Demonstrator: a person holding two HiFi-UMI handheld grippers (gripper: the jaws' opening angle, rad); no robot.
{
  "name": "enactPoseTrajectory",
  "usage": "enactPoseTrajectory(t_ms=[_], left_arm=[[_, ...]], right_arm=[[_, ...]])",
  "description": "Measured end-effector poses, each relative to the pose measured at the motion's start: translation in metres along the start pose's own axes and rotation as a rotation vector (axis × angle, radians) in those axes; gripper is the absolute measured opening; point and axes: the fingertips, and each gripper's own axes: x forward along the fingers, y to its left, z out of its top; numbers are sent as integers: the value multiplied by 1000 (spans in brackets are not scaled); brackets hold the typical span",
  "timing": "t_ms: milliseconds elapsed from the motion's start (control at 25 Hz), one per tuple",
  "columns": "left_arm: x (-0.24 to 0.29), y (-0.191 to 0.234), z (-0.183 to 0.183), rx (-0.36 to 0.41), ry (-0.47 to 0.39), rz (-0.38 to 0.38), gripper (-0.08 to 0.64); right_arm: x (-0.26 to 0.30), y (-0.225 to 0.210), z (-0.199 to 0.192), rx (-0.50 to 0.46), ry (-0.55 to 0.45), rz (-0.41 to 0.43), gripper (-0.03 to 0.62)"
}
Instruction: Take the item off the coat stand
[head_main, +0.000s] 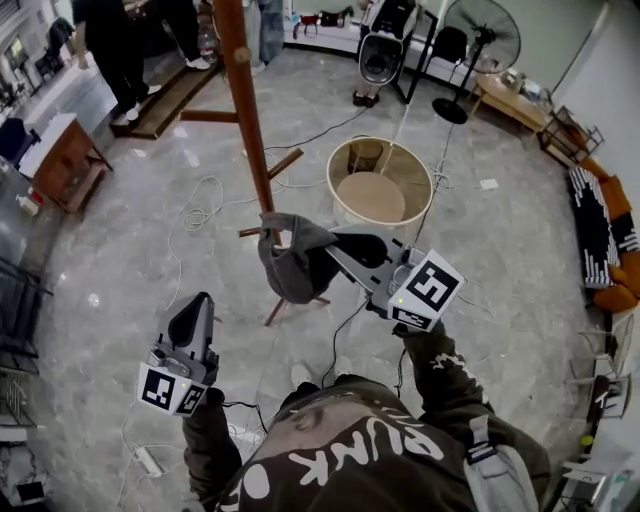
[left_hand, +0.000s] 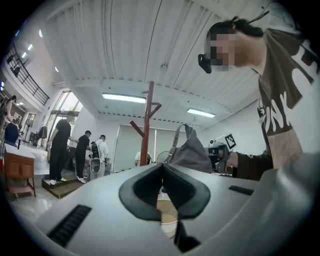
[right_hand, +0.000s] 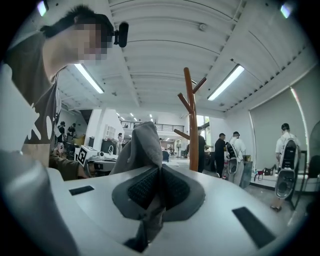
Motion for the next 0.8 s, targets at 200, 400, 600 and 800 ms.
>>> enactPoseTrajectory(t_ms=[200, 400, 600, 800], left_arm=[[-11, -4, -12, -23, 16, -57, 5], [-16, -21, 1, -5, -5, -72, 5], [-29, -55, 13, 20, -13, -55, 5], [-46, -119, 21, 50, -17, -9, 5]], right_arm=[[-8, 20, -5, -1, 15, -54, 14], [-23, 33, -2, 2, 2, -67, 14], [-53, 50, 2, 11, -26, -59, 14], [-105, 77, 0, 21, -51, -11, 14]])
